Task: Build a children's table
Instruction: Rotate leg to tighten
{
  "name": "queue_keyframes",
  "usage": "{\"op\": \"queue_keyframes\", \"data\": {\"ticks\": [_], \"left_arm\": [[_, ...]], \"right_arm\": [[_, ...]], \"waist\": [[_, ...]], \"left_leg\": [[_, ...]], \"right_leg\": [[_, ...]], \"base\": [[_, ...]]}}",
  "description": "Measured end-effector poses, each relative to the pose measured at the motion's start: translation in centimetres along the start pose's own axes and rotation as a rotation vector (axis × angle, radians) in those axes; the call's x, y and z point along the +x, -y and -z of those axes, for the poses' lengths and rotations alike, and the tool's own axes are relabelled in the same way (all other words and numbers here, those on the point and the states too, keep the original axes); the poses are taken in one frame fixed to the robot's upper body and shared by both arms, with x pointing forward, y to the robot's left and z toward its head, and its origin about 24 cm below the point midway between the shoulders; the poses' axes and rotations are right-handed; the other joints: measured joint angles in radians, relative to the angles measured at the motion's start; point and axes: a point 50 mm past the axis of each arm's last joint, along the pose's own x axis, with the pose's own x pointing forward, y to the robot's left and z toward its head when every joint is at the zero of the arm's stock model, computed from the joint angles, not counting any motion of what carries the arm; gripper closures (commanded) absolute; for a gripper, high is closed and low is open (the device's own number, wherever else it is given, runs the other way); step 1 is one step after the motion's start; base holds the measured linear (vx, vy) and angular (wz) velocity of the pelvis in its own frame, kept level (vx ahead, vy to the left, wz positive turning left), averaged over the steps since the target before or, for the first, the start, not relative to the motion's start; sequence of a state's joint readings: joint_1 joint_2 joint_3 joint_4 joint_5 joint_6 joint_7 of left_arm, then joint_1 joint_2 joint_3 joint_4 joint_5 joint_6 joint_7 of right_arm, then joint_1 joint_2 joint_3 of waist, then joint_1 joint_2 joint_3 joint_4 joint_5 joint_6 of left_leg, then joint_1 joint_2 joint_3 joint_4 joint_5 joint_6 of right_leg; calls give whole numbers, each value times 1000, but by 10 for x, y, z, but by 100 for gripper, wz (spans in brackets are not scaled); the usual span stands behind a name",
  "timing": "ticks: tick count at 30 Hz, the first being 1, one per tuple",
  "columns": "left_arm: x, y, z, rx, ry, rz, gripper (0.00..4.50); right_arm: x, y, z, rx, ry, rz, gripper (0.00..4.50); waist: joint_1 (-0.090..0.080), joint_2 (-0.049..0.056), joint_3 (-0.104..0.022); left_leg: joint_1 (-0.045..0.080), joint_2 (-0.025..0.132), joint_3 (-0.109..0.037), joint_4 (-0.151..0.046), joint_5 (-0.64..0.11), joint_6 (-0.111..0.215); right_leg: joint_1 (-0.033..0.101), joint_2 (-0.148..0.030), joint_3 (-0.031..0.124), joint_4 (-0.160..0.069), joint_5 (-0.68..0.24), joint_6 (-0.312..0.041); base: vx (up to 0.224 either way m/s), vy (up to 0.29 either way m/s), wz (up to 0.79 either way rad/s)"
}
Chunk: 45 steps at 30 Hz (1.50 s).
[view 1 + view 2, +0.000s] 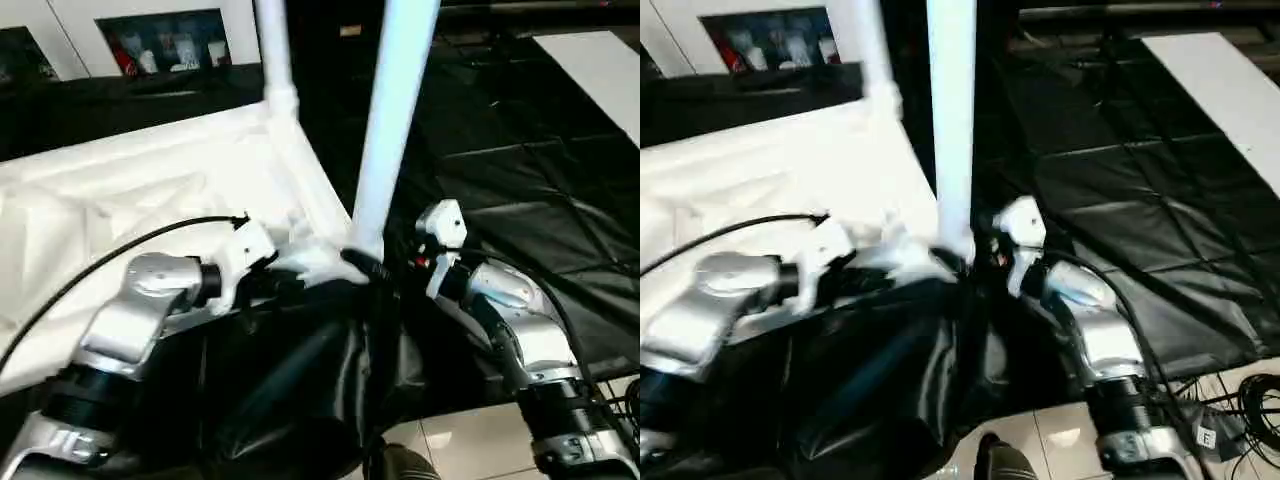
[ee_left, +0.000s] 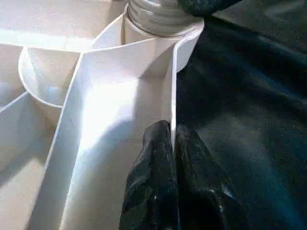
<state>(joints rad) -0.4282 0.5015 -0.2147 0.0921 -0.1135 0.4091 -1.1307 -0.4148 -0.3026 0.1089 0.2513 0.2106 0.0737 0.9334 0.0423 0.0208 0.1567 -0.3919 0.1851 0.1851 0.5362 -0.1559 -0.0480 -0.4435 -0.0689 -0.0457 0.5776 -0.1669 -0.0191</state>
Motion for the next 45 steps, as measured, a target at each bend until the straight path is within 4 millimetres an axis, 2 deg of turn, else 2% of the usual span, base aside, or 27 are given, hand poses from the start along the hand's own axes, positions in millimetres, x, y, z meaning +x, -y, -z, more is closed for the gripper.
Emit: {"op": "queue_keyframes", "data": {"ticks": [3,6,8,10,11,21,33,38,45], "left_arm": [[1,2,1,3,-8,24,450],[3,3,1,4,-13,39,450],[4,3,1,7,-14,44,450],[5,4,0,8,-15,51,450],[5,4,0,9,-15,54,450],[6,3,1,16,-16,56,450],[5,2,2,14,-18,53,450],[12,-5,-2,19,-15,-21,450],[45,-11,-14,-52,-1,-184,450]], "right_arm": [[-1,-3,0,-25,-18,-68,29],[0,-6,1,-38,-28,-98,29],[1,-8,3,-43,-36,-116,62],[1,-8,4,-55,-45,-121,65],[1,-7,3,-57,-48,-122,93],[0,-3,6,-93,-68,-126,176],[2,-3,9,-98,-53,-109,185],[9,2,14,-3,-14,64,185],[30,9,16,116,-4,473,186]], "waist": [[2,0,1],[2,0,2],[1,0,2],[2,0,2],[2,0,2],[5,0,2],[2,0,2],[-5,0,1],[-10,1,-2]], "left_leg": [[1,1,3,4,0,0],[6,4,12,5,0,-1],[6,4,15,5,-2,-5],[5,4,16,7,-2,-4],[5,4,16,8,-1,-2],[5,4,16,10,0,-1],[5,5,16,12,0,-1],[7,5,16,15,-2,-5],[9,2,16,17,-2,-6]], "right_leg": [[2,-1,0,2,1,-1],[5,-4,0,2,2,-1],[5,-5,1,2,2,-1],[6,-6,2,2,2,-1],[6,-6,2,2,2,-1],[6,-6,2,5,2,-1],[6,-6,2,7,2,-1],[8,-6,3,9,4,-2],[11,-8,7,8,0,4]], "base": [[0,0,0],[0,0,0],[0,0,0],[0,0,0],[0,0,0],[0,0,0],[0,0,0],[0,0,0],[0,0,0]]}}
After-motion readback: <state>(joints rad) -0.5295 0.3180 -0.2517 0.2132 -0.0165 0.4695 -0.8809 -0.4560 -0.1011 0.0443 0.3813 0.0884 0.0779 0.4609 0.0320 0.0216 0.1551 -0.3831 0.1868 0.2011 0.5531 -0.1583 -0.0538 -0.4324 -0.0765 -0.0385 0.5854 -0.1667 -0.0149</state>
